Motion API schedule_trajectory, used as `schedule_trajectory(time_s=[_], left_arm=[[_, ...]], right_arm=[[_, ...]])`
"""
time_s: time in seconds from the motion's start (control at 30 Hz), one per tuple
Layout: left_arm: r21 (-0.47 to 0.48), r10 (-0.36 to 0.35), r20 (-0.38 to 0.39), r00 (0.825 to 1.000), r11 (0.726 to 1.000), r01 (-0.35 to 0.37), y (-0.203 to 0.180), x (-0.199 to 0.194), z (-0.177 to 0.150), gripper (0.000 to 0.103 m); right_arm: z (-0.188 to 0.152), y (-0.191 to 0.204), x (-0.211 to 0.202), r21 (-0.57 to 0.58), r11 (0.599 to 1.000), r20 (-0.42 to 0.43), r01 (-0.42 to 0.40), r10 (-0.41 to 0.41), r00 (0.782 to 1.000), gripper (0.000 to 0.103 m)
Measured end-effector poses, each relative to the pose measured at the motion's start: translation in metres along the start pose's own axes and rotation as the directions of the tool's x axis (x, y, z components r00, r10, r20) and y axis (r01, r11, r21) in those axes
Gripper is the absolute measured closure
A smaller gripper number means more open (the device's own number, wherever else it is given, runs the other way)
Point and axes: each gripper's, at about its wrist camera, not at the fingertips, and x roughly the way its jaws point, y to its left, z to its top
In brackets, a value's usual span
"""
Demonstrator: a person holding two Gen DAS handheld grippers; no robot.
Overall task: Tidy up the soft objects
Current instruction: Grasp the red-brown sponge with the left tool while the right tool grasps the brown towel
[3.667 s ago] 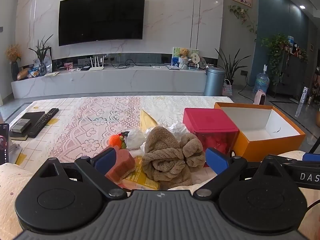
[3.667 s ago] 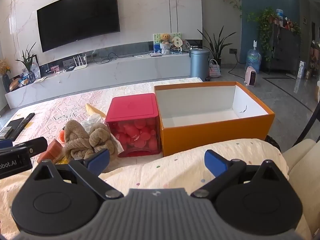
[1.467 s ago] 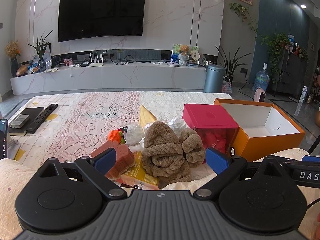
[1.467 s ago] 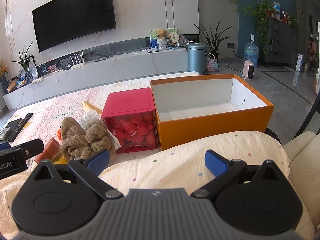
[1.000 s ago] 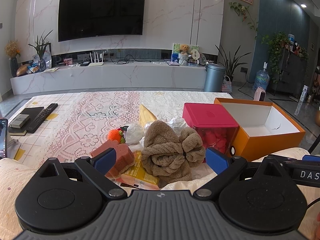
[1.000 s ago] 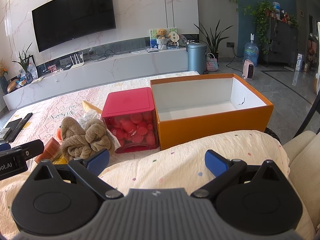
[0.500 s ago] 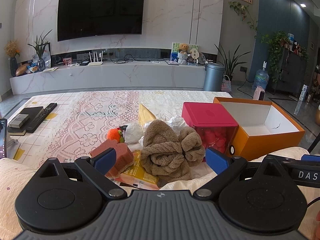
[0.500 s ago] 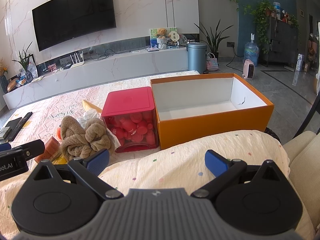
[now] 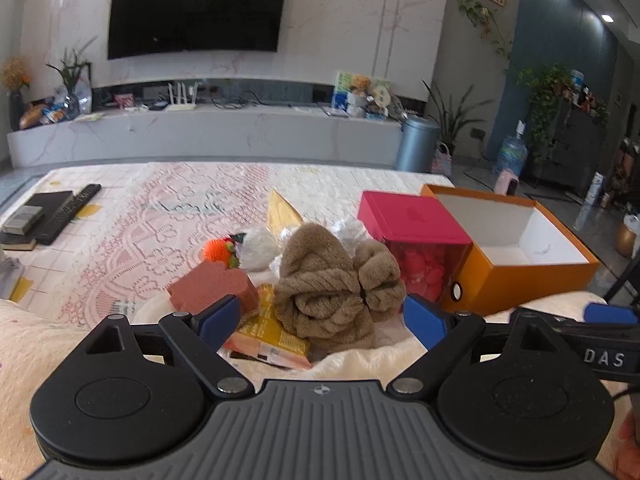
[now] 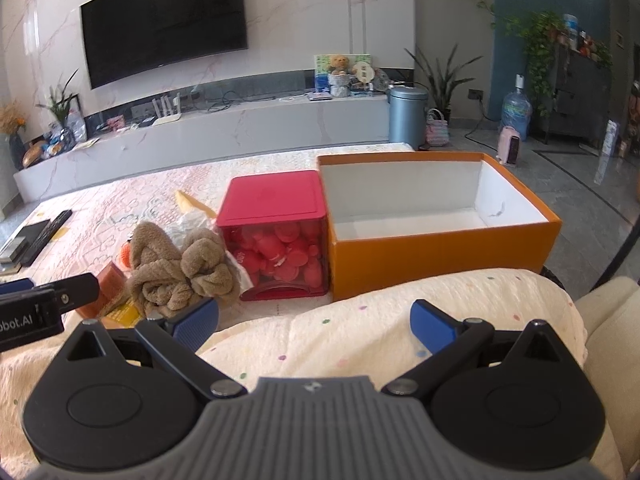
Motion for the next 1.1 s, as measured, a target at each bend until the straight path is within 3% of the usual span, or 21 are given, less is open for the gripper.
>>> schedule_trajectory(time_s=[0.1, 0.2, 0.33, 0.53, 0.7, 0.83, 1.1], left_arm=[[-0.011, -0.034, -0.053, 0.998, 0.999, 0.033, 0.008, 0.004, 0.000, 0.006], [-0.088, -0.089, -0.088, 0.992, 0.993, 0.082, 0.025, 0.008, 0.000, 0.011], [-0.116, -0.081, -0.092, 0.992, 0.991, 0.071, 0.043, 0.009, 0.000, 0.021], [0.029, 0.046, -0.078, 0.996, 0.999, -0.044, 0.052, 0.019, 0.006, 0.025], [0.131, 0.079, -0.136, 0.988, 0.989, -0.061, 0.056, 0.042, 0.011, 0.024], [0.205, 0.096, -0.162, 0.982, 0.977, -0.062, 0.052, 0.066, 0.010, 0.018], [0.282, 0.164, -0.228, 0.960, 0.955, -0.096, 0.049, 0.108, 0.003, 0.018]], right_arm=[[0.002, 0.010, 0.005, -0.047, 0.999, -0.013, -0.016, 0.015, 1.000, 0.012], [0.004, 0.019, 0.012, -0.078, 0.996, -0.029, -0.032, 0.030, 0.999, 0.020], [0.009, 0.030, 0.024, -0.111, 0.990, -0.053, -0.082, 0.076, 0.996, 0.030], [0.019, 0.053, 0.045, -0.162, 0.973, -0.093, -0.162, 0.148, 0.985, 0.033], [0.023, 0.075, 0.069, -0.191, 0.960, -0.147, -0.204, 0.178, 0.973, 0.032], [0.023, 0.087, 0.085, -0.199, 0.956, -0.184, -0.215, 0.179, 0.967, 0.026], [0.022, 0.092, 0.116, -0.199, 0.958, -0.244, -0.207, 0.156, 0.957, 0.026]])
